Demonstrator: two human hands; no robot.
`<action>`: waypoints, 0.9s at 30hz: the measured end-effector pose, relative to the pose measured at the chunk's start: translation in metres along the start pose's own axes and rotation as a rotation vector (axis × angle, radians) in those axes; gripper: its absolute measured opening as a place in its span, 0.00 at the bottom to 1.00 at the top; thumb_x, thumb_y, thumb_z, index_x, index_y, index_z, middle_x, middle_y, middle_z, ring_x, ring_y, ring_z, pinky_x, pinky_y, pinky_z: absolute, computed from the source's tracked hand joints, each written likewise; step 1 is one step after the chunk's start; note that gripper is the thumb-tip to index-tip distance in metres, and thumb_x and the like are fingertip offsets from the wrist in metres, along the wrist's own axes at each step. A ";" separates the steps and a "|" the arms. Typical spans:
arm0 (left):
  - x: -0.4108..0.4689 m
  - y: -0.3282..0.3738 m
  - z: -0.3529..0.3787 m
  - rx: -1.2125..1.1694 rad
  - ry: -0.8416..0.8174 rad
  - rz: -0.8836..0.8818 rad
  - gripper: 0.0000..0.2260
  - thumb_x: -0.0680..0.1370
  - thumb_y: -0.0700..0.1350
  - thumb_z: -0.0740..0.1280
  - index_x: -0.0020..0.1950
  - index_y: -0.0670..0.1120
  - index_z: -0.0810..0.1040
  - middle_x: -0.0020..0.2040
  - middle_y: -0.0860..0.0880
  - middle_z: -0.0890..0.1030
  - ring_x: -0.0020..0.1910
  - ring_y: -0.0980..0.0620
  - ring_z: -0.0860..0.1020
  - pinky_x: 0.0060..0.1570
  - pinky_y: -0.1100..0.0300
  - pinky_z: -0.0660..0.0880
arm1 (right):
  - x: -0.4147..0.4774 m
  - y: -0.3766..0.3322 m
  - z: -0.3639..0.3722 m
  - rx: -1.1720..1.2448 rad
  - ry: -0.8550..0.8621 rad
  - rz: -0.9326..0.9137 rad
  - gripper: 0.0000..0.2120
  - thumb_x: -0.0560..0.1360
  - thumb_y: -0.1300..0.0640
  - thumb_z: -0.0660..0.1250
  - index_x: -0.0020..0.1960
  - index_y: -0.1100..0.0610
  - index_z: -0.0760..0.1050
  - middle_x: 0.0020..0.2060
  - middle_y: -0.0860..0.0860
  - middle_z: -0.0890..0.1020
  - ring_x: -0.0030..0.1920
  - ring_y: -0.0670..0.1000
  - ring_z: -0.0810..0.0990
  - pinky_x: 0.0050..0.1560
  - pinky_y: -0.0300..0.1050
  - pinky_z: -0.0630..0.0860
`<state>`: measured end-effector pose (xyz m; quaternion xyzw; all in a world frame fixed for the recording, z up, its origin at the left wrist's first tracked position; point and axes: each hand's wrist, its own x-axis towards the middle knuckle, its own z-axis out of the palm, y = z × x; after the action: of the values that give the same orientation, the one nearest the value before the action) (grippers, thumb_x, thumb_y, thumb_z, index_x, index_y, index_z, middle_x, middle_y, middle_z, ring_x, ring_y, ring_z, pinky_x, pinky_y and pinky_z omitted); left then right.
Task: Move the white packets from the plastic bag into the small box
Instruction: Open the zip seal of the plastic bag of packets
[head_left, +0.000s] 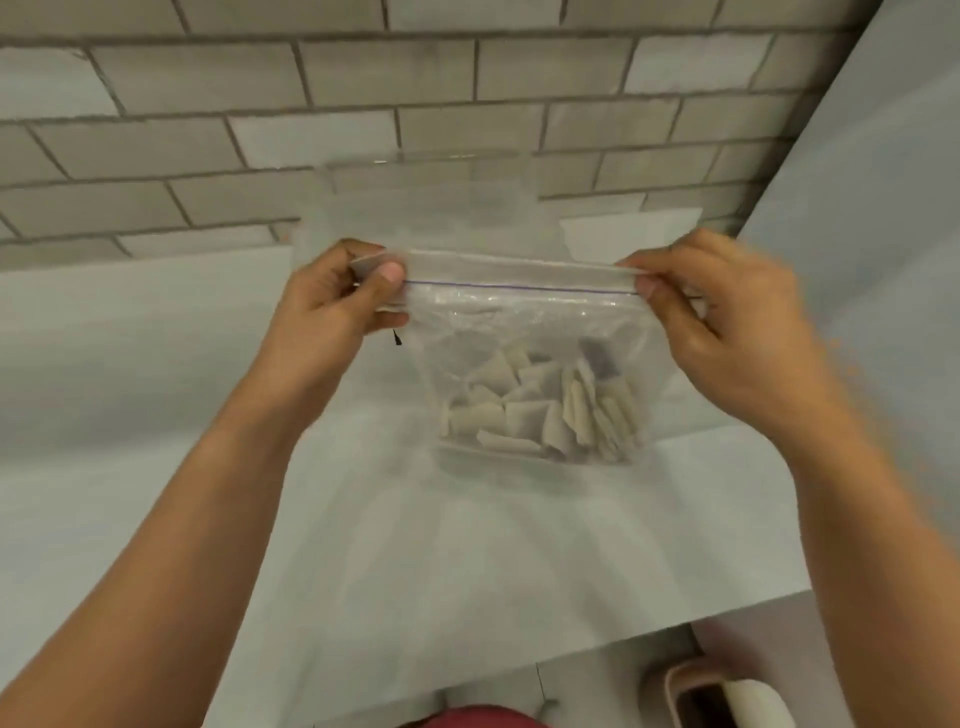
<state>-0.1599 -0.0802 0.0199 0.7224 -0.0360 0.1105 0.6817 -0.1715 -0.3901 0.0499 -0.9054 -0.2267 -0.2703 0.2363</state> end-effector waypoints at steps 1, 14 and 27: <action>-0.007 -0.015 0.003 0.000 -0.013 -0.061 0.05 0.81 0.41 0.67 0.47 0.48 0.80 0.43 0.52 0.81 0.46 0.53 0.80 0.49 0.56 0.79 | -0.017 0.001 0.006 0.005 -0.050 0.032 0.10 0.81 0.62 0.66 0.59 0.56 0.82 0.48 0.49 0.81 0.48 0.51 0.81 0.51 0.49 0.78; -0.027 -0.075 0.030 0.065 0.022 -0.287 0.11 0.74 0.41 0.76 0.54 0.54 0.84 0.47 0.49 0.80 0.44 0.51 0.79 0.57 0.53 0.80 | -0.060 -0.020 0.045 0.081 -0.460 0.243 0.27 0.75 0.32 0.65 0.70 0.41 0.72 0.62 0.36 0.73 0.61 0.41 0.75 0.59 0.45 0.74; -0.050 -0.057 0.034 -0.325 0.035 -0.564 0.09 0.78 0.44 0.71 0.54 0.40 0.81 0.47 0.43 0.81 0.46 0.46 0.83 0.52 0.51 0.82 | -0.051 -0.038 0.112 0.405 -0.187 0.455 0.07 0.81 0.52 0.67 0.54 0.49 0.83 0.42 0.40 0.85 0.42 0.40 0.81 0.41 0.29 0.72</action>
<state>-0.1937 -0.1149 -0.0479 0.5836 0.1601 -0.0777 0.7923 -0.1869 -0.3128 -0.0522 -0.8883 -0.0885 -0.0753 0.4444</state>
